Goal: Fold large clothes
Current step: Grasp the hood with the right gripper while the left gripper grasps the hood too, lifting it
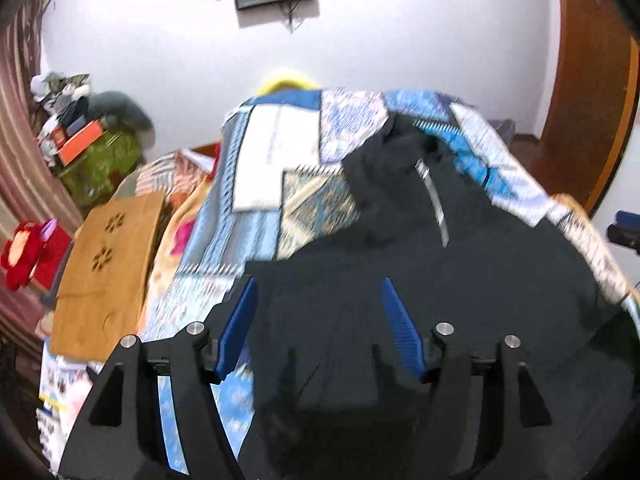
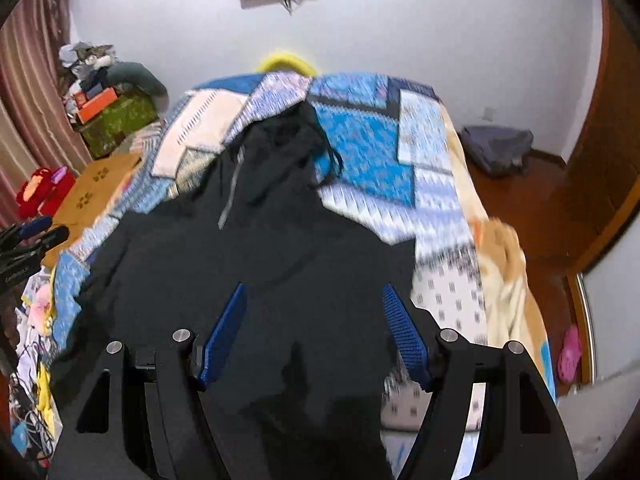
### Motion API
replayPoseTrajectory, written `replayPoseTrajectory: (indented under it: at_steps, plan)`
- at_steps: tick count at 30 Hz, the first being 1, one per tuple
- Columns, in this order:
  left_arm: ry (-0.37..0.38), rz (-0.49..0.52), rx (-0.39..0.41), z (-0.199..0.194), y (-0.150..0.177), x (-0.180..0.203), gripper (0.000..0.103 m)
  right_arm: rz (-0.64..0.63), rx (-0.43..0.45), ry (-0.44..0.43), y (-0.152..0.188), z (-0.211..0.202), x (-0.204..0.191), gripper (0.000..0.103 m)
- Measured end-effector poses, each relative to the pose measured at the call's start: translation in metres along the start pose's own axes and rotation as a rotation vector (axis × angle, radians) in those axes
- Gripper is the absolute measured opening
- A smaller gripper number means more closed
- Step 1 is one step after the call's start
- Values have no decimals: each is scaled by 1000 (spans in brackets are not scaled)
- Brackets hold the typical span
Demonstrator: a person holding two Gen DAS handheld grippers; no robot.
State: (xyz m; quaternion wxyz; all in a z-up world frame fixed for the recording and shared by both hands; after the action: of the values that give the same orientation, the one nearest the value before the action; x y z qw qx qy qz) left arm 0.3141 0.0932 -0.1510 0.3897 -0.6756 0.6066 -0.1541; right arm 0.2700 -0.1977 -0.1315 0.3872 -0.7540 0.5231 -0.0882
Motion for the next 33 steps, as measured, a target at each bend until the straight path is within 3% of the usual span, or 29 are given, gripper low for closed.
replayPoseTrajectory:
  at_steps: [5,12,19,26,27,30,33]
  plan:
    - [60,-25,23,23,-45,22,64,-10,49,-36,-33,15,0,67]
    - [139,-41,-57,91,-84,59,64,50,24,-120,-80,61,18,67]
    - [168,-80,-129,170,-118,90,64,174,12,-158,-127,127,49,67]
    - [157,-87,-210,237,-126,120,63,320,-75,-161,-143,207,77,67]
    - [155,-86,-226,245,-125,124,61,332,-95,-155,-141,219,79,67]
    - [172,-89,-284,269,-116,134,44,343,-153,-118,-136,247,85,67]
    - [159,-77,-280,279,-107,140,28,347,-173,-99,-128,261,92,64]
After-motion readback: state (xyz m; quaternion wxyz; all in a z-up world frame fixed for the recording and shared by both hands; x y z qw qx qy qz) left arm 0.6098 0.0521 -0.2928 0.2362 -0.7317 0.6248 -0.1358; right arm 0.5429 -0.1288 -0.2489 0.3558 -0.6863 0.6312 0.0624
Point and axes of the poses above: each gripper's, at about its wrist camera, not at the fingertips, and z roughly the way its jaws point, x to its right, y to its underside, the point moved 5 cm from there along z, roughly the way its jaws point, and after that the axes turned 15 degrees about -y, right-handed, at the moved point
